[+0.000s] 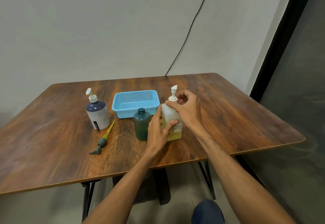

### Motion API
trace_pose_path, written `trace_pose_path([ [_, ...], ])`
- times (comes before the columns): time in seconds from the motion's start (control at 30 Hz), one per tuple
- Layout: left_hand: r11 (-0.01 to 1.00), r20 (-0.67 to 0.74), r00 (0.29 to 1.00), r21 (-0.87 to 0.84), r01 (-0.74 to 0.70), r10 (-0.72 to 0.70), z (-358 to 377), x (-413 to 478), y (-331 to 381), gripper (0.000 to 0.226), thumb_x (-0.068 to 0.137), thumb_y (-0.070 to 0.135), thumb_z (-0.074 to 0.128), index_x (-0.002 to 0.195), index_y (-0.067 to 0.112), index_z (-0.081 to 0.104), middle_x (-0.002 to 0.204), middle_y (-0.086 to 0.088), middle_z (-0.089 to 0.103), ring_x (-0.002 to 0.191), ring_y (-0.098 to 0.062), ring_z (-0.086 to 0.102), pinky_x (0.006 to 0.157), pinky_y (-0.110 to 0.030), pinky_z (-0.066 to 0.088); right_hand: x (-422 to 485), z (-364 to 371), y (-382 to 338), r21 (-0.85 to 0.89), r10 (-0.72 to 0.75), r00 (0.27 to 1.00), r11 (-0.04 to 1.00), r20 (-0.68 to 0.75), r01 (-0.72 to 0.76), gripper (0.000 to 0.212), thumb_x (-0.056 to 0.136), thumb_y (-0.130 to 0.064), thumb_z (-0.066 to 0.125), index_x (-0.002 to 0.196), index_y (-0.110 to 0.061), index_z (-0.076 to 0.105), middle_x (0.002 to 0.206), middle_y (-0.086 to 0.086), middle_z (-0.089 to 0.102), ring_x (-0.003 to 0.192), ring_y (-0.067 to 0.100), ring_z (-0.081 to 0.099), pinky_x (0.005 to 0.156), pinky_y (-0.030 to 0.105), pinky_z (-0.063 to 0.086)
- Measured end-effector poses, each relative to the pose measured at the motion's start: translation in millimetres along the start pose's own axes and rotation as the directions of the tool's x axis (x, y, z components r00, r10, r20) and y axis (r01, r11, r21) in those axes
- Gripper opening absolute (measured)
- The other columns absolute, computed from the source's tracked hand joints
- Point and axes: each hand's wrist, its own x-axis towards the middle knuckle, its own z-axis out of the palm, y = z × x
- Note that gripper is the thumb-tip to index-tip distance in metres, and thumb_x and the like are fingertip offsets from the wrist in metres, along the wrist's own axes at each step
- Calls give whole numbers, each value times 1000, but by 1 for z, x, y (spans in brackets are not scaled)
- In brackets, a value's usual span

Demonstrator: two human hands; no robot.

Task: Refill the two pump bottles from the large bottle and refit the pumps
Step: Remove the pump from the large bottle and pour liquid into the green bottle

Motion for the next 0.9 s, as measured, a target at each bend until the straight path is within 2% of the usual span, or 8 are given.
trace_pose_path([
  [0.17, 1000, -3, 1000, -1, -6, 6, 0, -1, 1, 72, 88, 36, 76, 149, 23, 41, 132, 5, 64, 116, -4, 64, 90, -26, 59, 7, -11, 2, 21, 11, 979, 1000, 206, -16, 24, 82, -11, 75, 106, -13, 72, 94, -8, 69, 77, -8, 59, 63, 6, 45],
  [0.27, 1000, -6, 1000, -12, -12, 12, 0, -1, 1, 65, 89, 32, 76, 145, 28, 43, 128, 4, 66, 113, -4, 66, 89, -26, 59, 4, -4, 2, 13, 9, 992, 1000, 126, -10, 38, 75, -21, 87, 105, -10, 68, 98, -1, 66, 81, 1, 56, 65, 10, 46],
  [0.37, 1000, -5, 1000, -9, -14, 14, 0, -1, 2, 68, 88, 33, 77, 147, 27, 43, 130, 4, 65, 114, -3, 65, 88, -25, 58, 4, 0, 3, -54, -52, 998, 997, 37, 54, 27, 73, -20, 87, 93, -11, 70, 85, -8, 66, 71, -4, 57, 60, 13, 47],
  [0.43, 1000, 0, 1000, -11, -13, 13, -1, -1, 3, 67, 87, 35, 77, 145, 30, 43, 130, 6, 65, 114, -2, 64, 86, -24, 58, 7, -4, 3, -27, -53, 995, 998, 88, 56, 20, 74, -14, 82, 92, -17, 73, 82, -13, 69, 72, -9, 59, 60, 11, 47],
  [0.57, 1000, 5, 1000, -3, -5, 5, -1, -1, 2, 73, 87, 39, 77, 149, 26, 41, 133, 6, 63, 118, -7, 63, 90, -35, 60, 15, -12, 1, 68, -47, 973, 997, 225, 33, 29, 75, -5, 76, 92, -30, 76, 82, -15, 74, 76, -2, 66, 65, 15, 52],
  [0.73, 1000, -1, 1000, 12, 2, -2, -1, -1, 2, 71, 86, 41, 76, 147, 31, 41, 132, 7, 63, 117, -6, 63, 91, -38, 60, 20, -15, 2, 143, -37, 960, 990, 278, -3, 29, 71, -15, 79, 89, -37, 76, 94, -5, 77, 89, 14, 72, 75, 29, 61],
  [0.83, 1000, -4, 1000, 4, 4, -4, -1, -1, 3, 67, 85, 42, 77, 141, 45, 40, 127, 9, 65, 113, -6, 65, 91, -37, 60, 19, -12, 5, 41, -30, 976, 999, 214, 21, 38, 61, -32, 91, 91, -30, 67, 90, -5, 72, 79, 6, 66, 70, 24, 58],
  [0.9, 1000, -2, 1000, -1, 8, -8, -1, 0, 3, 68, 85, 41, 77, 144, 38, 42, 128, 8, 65, 114, -5, 65, 92, -38, 60, 17, -7, 7, -26, -34, 992, 999, 125, 37, 40, 63, -33, 93, 89, -23, 64, 87, -6, 69, 72, 4, 61, 63, 22, 55],
])
